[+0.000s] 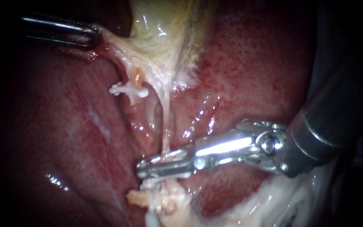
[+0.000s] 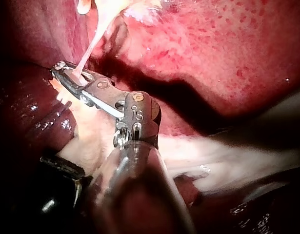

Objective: Going back second clip right tube

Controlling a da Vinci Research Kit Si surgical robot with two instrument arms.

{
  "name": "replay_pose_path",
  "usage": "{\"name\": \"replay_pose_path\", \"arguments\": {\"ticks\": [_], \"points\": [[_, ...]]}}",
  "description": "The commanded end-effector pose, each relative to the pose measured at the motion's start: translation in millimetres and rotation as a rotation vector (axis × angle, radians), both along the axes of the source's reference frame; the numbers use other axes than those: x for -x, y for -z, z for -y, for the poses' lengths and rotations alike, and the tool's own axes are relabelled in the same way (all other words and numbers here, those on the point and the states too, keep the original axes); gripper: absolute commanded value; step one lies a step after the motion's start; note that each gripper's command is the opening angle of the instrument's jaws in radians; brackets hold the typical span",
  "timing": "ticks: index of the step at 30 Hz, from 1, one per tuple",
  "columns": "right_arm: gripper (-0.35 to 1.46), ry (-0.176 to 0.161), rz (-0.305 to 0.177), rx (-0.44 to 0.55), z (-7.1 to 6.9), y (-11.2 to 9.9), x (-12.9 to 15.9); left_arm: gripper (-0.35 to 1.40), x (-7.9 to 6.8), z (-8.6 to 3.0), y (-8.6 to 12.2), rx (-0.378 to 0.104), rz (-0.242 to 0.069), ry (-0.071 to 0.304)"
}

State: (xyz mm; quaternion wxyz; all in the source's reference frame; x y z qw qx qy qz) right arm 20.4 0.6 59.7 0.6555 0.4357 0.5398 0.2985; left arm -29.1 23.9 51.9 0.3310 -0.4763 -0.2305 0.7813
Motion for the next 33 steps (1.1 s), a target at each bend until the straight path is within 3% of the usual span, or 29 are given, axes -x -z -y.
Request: {"name": "replay_pose_path", "arguments": {"ticks": [1, 3, 5, 11, 15, 23, 33], "points": [[0.05, 0.003, -0.006, 0.006, 0.0, -0.1, -0.2, -0.35, 0.0, 0.0, 0.0, 0.0, 0.0, 0.0], [0.31, -0.01, 0.0, 0.021, 0.0, -0.6, -0.4, -0.35, -0.1, 0.0, 0.0, 0.0, 0.0, 0.0], [0.45, -0.037, 0.023, 0.037, -0.1, -1.3, -0.6, -0.35, -0.1, 0.0, 0.0, 0.0, 0.0, -0.001], [0.49, -0.017, 0.082, 0.143, -0.2, -3.3, 0.1, -0.35, -0.1, 0.1, 0.0, 0.0, 0.0, -0.001], [0.49, -0.011, 0.085, 0.197, -0.5, -3.8, 1.1, -0.35, -0.2, 0.1, 0.0, 0.0, 0.001, -0.001], [0.49, 0.02, 0.073, 0.305, -0.5, -2.4, 4.0, -0.35, -0.4, 0.1, 0.0, 0.0, 0.001, -0.002], [0.5, 0.035, 0.053, 0.33, -0.9, -1.6, 5.0, -0.35, -0.5, 0.1, 0.1, 0.002, 0.0, 0.0]]}}
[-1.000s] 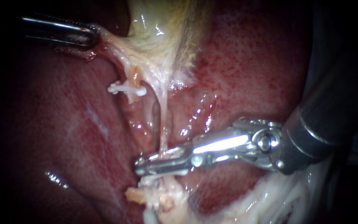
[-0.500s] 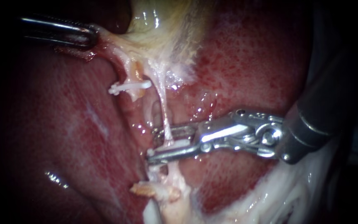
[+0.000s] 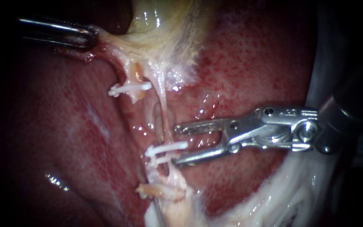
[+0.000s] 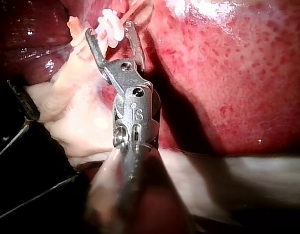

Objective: Going back second clip right tube

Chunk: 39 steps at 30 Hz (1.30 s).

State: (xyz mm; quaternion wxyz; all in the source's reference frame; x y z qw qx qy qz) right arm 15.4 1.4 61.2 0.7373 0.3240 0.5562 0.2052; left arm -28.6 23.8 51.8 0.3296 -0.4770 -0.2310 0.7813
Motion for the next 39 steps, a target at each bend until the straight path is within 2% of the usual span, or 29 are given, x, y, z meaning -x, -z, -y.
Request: {"name": "replay_pose_path", "arguments": {"ticks": [1, 5, 10, 13, 18, 25, 30, 34, 39], "points": [[0.5, -0.005, 0.002, 0.014, -0.1, 0.0, 0.3, -0.35, 0.0, 0.0, 0.0, 0.001, -0.002, 0.002], [0.5, 0.0, 0.02, 0.102, -0.6, 0.7, 2.0, -0.35, -0.2, 0.0, 0.0, 0.001, -0.002, 0.001], [0.5, 0.034, 0.072, 0.256, -1.5, 2.2, 4.6, -0.35, -0.2, 0.0, 0.0, 0.001, -0.002, 0.001], [0.5, 0.03, 0.081, 0.309, -2.0, 2.9, 6.1, -0.35, -0.2, 0.0, 0.0, 0.002, -0.003, 0.003], [0.5, 0.026, 0.096, 0.358, -2.4, 3.6, 7.8, -0.35, -0.2, 0.0, 0.0, 0.002, -0.003, 0.003], [0.5, 0.079, 0.119, 0.406, -2.3, 4.3, 9.2, -0.35, -0.2, 0.0, 0.0, 0.002, -0.003, 0.003], [0.5, 0.105, 0.11, 0.423, -2.3, 4.8, 9.8, -0.35, -0.1, 0.1, -0.2, 0.003, -0.004, 0.004], [0.5, 0.124, 0.121, 0.428, -2.2, 5.2, 9.8, -0.35, 0.3, 0.5, -1.1, 0.008, -0.006, 0.006], [0.5, 0.126, 0.119, 0.427, -2.2, 5.3, 9.9, -0.35, 1.1, 1.1, -2.7, 0.021, -0.007, 0.006]]}}
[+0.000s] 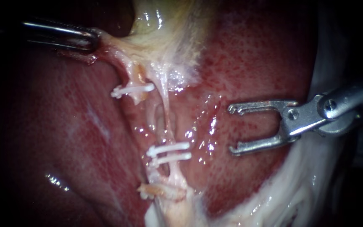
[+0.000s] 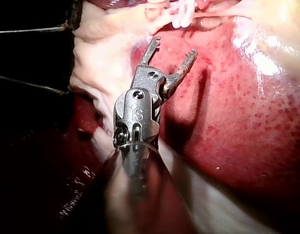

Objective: Going back second clip right tube

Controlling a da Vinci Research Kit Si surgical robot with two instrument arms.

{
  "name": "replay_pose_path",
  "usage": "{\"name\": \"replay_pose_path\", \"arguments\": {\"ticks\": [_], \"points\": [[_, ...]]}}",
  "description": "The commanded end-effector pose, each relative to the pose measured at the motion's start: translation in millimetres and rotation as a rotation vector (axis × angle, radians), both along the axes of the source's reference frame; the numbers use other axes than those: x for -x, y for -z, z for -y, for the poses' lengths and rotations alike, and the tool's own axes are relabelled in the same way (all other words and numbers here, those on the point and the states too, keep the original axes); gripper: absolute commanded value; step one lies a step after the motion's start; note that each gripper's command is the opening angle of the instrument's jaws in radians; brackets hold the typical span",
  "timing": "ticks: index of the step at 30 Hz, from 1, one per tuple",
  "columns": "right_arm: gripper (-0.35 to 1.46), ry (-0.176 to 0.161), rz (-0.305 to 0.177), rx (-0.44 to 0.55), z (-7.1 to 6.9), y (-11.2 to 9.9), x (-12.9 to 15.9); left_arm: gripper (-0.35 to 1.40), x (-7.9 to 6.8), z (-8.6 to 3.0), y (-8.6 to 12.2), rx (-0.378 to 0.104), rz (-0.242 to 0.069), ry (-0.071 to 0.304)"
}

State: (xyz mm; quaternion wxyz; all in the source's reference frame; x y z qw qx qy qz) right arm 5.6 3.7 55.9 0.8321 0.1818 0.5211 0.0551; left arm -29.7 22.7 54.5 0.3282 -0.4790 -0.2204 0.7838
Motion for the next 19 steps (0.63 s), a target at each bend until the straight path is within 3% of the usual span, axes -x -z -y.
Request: {"name": "replay_pose_path", "arguments": {"ticks": [1, 9, 19], "points": [[0.5, 0.0, 0.0, -0.001, 0.0, 0.0, 0.0, -0.35, 0.3, 0.2, -0.5, 0.0, -0.001, -0.006], [0.5, 0.002, -0.002, -0.002, 0.1, 0.0, 0.1, -0.35, 1.9, 0.9, -2.7, -0.016, -0.002, -0.017], [0.5, 0.005, -0.004, -0.005, 0.0, 0.3, 0.1, -0.35, 2.0, 1.0, -2.8, -0.017, -0.003, -0.021]]}}
